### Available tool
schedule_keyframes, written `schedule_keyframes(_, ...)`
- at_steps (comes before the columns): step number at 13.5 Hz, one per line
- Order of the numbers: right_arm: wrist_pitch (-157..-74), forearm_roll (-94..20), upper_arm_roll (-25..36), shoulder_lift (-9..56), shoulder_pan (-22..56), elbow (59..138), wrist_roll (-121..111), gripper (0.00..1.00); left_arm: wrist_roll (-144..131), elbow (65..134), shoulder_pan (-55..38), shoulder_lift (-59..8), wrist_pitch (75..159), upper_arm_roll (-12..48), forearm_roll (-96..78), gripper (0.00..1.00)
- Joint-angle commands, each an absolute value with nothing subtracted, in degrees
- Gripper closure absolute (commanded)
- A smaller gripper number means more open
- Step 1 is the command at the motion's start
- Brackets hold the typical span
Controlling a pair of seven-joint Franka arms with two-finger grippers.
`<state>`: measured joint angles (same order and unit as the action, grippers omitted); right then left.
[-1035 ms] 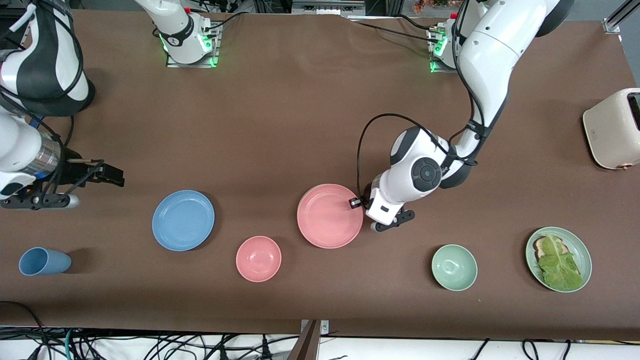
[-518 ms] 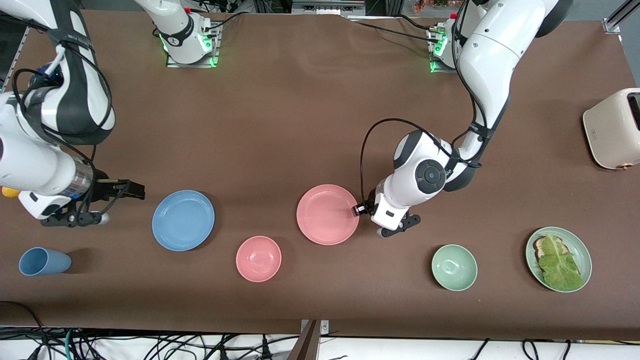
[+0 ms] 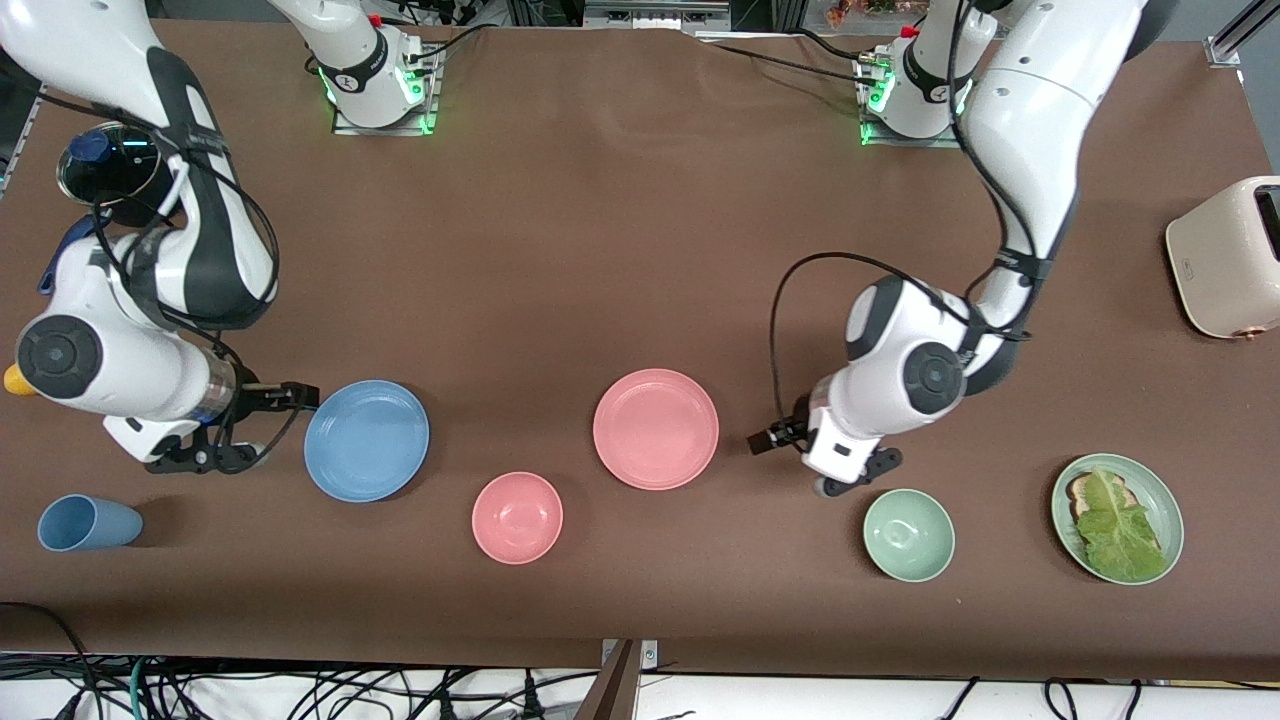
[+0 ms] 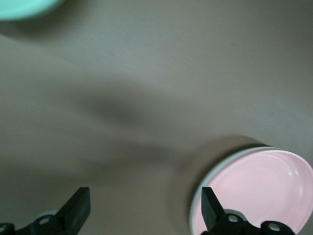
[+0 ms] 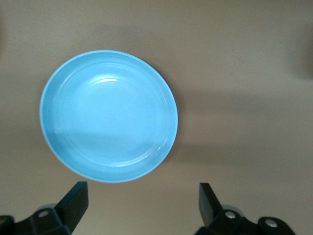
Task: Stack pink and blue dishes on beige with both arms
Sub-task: 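Release the pink plate with the left gripper while the right gripper reaches the blue plate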
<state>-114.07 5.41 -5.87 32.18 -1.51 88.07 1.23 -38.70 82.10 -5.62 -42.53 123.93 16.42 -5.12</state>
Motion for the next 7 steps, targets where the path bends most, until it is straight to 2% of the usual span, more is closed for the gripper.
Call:
schedule_keyframes(1, -120.6, 6.3, -6.0, 34.1, -2.1, 90.8, 1.5, 0.01, -32.9, 82.7, -1.2, -39.5, 117.0, 16.7, -3.9, 0.00)
schedule_keyframes(4, -126.5, 6.3, -5.1, 35.5, -3.1, 94.8, 1.1, 0.01, -29.0, 82.5, 2.7, -38.5, 112.0, 15.6, -2.1, 0.00)
schedule_keyframes(7, -137.4, 6.4, -5.1, 35.8, -4.5, 102.1, 0.5, 0.01, -25.6, 82.6, 5.6, -37.8, 108.8, 15.5, 2.3, 0.00)
